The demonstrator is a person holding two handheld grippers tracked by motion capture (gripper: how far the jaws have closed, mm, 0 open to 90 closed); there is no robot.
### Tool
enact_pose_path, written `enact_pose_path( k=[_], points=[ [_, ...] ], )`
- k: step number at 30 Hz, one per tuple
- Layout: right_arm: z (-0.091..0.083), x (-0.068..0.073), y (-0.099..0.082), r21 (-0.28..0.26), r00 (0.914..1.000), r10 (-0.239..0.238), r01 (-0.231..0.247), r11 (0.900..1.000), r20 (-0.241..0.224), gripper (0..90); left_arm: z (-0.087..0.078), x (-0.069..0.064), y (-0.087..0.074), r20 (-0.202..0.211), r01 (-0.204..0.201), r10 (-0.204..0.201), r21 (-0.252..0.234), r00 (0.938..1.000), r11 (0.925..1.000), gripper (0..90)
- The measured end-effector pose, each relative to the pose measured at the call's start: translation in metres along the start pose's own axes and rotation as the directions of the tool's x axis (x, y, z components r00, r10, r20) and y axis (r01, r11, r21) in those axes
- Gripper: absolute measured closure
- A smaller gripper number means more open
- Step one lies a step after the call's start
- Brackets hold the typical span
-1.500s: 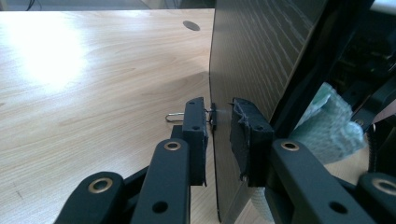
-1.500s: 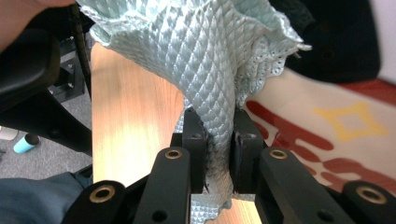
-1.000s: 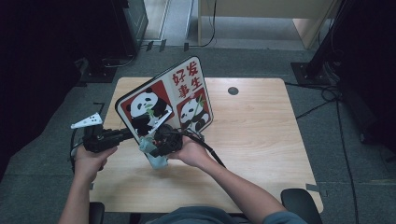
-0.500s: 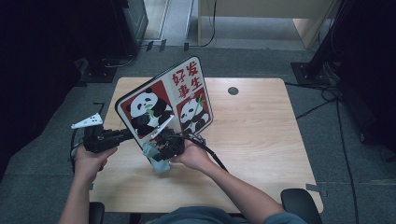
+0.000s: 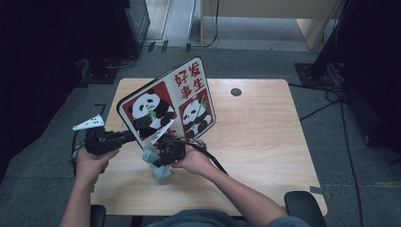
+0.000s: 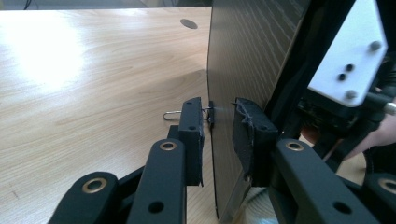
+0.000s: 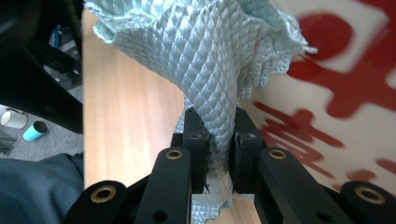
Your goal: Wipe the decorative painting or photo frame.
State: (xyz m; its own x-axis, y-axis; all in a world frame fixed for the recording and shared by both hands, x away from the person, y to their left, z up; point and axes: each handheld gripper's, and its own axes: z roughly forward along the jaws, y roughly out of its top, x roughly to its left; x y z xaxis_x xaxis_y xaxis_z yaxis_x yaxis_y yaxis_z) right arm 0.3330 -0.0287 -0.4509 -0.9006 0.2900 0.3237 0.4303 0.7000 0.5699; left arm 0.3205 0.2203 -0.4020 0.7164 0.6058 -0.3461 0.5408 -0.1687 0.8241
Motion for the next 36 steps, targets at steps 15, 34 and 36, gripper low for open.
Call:
enact_pose_path(
  k=[15,34,36],
  points=[
    [0.005,0.015,0.018,0.006,0.9975,-0.022,0.022,0.9997,-0.067,79.7,-0.021,-0.007,-0.005,-0.02,0.009,-0.01,-0.028,0.9998,0.9996,63.9],
    [0.009,0.005,0.012,0.065,0.9949,0.079,-0.074,0.9951,-0.064,79.8,-0.017,-0.006,-0.007,-0.018,0.007,-0.008,-0.015,0.9998,0.9999,63.6],
    [0.007,0.003,0.012,0.063,0.9932,0.096,-0.092,0.9938,-0.067,79.8,-0.017,-0.005,-0.007,-0.017,0.007,-0.007,-0.014,0.9998,0.9999,63.9]
  ],
)
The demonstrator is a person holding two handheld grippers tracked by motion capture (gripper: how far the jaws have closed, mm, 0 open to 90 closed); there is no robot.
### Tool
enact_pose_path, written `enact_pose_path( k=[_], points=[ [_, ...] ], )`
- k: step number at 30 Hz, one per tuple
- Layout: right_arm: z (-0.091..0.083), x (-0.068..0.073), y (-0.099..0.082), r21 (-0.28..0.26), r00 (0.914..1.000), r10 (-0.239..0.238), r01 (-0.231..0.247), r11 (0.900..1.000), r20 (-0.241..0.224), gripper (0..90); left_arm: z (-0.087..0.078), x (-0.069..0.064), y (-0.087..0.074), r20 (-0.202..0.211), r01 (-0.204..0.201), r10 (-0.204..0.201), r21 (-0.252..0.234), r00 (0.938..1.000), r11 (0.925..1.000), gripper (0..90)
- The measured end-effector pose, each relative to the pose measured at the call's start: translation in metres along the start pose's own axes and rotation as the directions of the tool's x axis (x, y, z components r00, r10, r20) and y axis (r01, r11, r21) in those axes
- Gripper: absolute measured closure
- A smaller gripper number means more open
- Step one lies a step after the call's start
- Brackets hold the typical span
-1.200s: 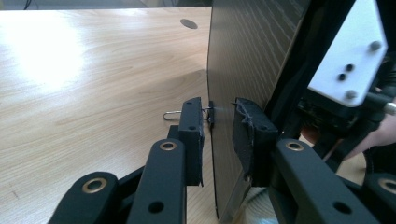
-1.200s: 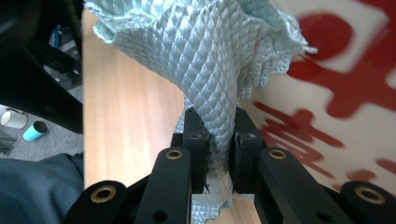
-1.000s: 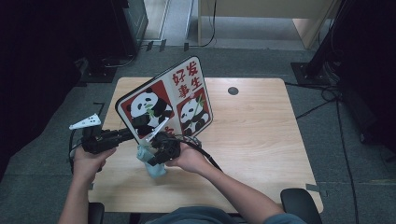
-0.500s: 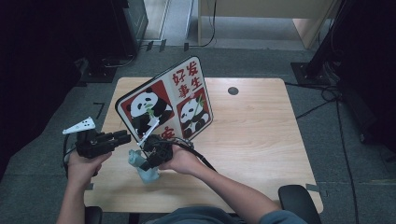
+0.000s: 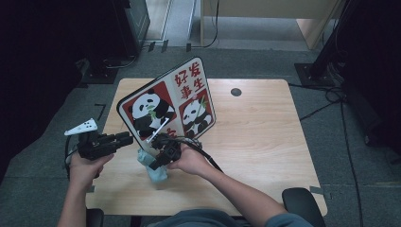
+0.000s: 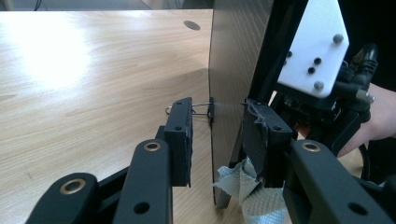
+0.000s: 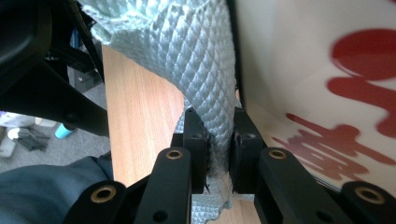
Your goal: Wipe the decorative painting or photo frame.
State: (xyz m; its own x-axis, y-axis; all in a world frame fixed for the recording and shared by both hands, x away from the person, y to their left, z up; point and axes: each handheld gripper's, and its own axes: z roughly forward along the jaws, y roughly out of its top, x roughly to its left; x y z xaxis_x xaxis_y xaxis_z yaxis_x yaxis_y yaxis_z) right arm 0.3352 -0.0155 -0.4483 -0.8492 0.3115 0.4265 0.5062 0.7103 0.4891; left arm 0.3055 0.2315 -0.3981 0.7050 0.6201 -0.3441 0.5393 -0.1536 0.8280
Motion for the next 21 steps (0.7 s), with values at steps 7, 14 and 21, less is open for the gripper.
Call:
enact_pose_path(
  k=[7,14,21],
  points=[
    [-0.008,-0.001,0.003,-0.02,0.9999,0.015,-0.015,0.9997,0.0,79.9,0.001,0.0,0.0,0.003,-0.001,0.001,-0.001,1.0,1.0,65.1],
    [-0.012,0.003,0.012,-0.034,1.0,0.009,-0.009,0.9994,-0.003,79.9,0.001,0.001,0.0,0.004,-0.002,0.002,0.0,1.0,1.0,65.2],
    [-0.021,0.007,0.021,-0.046,1.0,-0.002,0.003,0.9989,0.007,79.9,0.001,0.001,0.0,0.0,-0.003,0.003,-0.001,1.0,1.0,64.8]
  ],
)
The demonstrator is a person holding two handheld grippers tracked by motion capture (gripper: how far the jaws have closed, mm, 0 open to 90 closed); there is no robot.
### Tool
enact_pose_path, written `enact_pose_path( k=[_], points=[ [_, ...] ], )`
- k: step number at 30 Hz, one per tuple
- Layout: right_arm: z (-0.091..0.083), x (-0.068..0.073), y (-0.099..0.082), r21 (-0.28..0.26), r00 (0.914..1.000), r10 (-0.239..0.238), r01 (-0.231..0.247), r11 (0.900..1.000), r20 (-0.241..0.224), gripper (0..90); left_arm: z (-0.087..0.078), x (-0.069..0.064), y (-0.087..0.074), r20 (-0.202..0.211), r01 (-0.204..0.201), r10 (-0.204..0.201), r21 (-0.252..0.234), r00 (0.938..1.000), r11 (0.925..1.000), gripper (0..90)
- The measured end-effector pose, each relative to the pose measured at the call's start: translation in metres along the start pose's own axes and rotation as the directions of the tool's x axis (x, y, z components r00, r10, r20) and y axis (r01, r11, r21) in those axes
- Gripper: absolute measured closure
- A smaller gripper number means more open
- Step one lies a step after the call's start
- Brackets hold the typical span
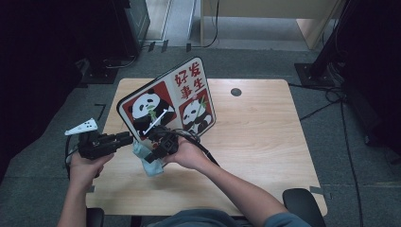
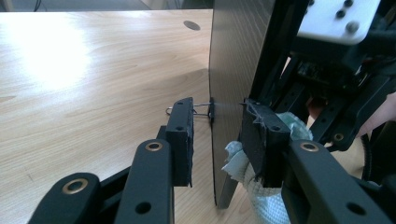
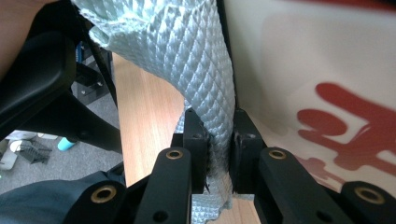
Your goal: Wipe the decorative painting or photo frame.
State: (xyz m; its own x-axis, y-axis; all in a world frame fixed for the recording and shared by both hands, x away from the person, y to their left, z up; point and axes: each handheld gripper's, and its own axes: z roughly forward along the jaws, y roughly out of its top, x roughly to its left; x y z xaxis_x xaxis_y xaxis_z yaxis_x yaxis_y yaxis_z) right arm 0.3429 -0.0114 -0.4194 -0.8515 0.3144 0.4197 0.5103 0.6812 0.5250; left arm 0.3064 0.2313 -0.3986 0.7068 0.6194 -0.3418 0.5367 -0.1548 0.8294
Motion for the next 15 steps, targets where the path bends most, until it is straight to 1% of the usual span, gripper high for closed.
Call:
enact_pose_path(
  k=[5,12,15],
  points=[
    [-0.006,0.003,0.006,-0.004,1.0,-0.008,0.008,1.0,0.005,79.9,-0.001,0.0,0.0,-0.004,-0.005,0.005,-0.001,1.0,1.0,63.0],
    [-0.013,0.005,0.014,-0.009,0.9997,-0.018,0.019,0.9998,0.014,79.9,-0.005,0.003,0.0,-0.014,0.003,-0.003,-0.019,0.9999,0.9998,60.0],
    [-0.016,0.006,0.018,-0.01,0.9997,-0.02,0.02,0.9997,0.017,79.9,-0.007,0.003,-0.001,-0.026,-0.001,0.001,-0.009,0.9997,1.0,59.1]
  ],
)
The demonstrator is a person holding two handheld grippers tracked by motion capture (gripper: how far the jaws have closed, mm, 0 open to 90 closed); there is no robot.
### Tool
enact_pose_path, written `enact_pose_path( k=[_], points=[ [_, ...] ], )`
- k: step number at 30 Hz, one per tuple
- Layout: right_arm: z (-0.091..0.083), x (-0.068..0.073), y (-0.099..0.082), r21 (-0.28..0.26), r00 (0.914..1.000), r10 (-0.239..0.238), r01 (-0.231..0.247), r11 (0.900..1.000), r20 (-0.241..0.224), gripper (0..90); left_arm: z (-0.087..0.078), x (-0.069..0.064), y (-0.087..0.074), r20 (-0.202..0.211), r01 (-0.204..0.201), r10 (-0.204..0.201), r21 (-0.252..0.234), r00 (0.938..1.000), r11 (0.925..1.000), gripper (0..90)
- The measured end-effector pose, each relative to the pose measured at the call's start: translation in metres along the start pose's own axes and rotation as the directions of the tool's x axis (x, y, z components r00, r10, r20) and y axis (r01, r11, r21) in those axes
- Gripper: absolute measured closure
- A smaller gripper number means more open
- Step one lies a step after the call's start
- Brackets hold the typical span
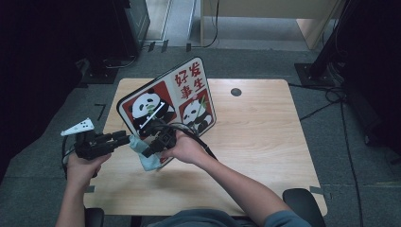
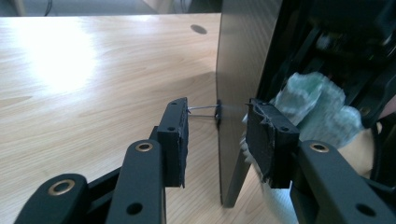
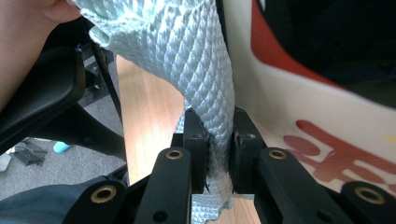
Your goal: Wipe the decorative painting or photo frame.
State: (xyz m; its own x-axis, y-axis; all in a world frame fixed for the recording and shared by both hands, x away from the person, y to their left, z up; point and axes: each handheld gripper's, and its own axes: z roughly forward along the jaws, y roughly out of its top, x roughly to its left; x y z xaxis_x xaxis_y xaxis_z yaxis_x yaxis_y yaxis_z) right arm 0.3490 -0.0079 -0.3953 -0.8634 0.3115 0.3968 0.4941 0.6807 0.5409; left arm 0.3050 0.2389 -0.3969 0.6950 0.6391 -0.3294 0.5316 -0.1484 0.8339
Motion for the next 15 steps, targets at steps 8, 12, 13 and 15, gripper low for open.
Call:
enact_pose_path(
  k=[8,12,13,15],
  points=[
    [-0.003,0.001,0.004,0.006,1.0,-0.001,0.001,1.0,0.001,79.9,-0.012,-0.009,0.005,0.02,-0.03,0.031,-0.006,0.9993,0.9995,55.1],
    [-0.004,0.0,0.004,0.008,1.0,0.001,-0.001,1.0,0.002,79.9,-0.016,-0.014,0.006,0.044,-0.045,0.044,0.008,0.998,0.999,53.4],
    [-0.004,0.0,0.004,0.008,1.0,0.0,0.0,1.0,0.002,79.9,-0.017,-0.015,0.006,0.051,-0.053,0.052,0.011,0.9973,0.9985,53.0],
    [-0.005,0.0,0.004,0.008,1.0,0.003,-0.003,1.0,0.003,79.9,-0.018,-0.019,0.006,0.068,-0.063,0.062,0.011,0.9957,0.998,52.4]
  ],
)
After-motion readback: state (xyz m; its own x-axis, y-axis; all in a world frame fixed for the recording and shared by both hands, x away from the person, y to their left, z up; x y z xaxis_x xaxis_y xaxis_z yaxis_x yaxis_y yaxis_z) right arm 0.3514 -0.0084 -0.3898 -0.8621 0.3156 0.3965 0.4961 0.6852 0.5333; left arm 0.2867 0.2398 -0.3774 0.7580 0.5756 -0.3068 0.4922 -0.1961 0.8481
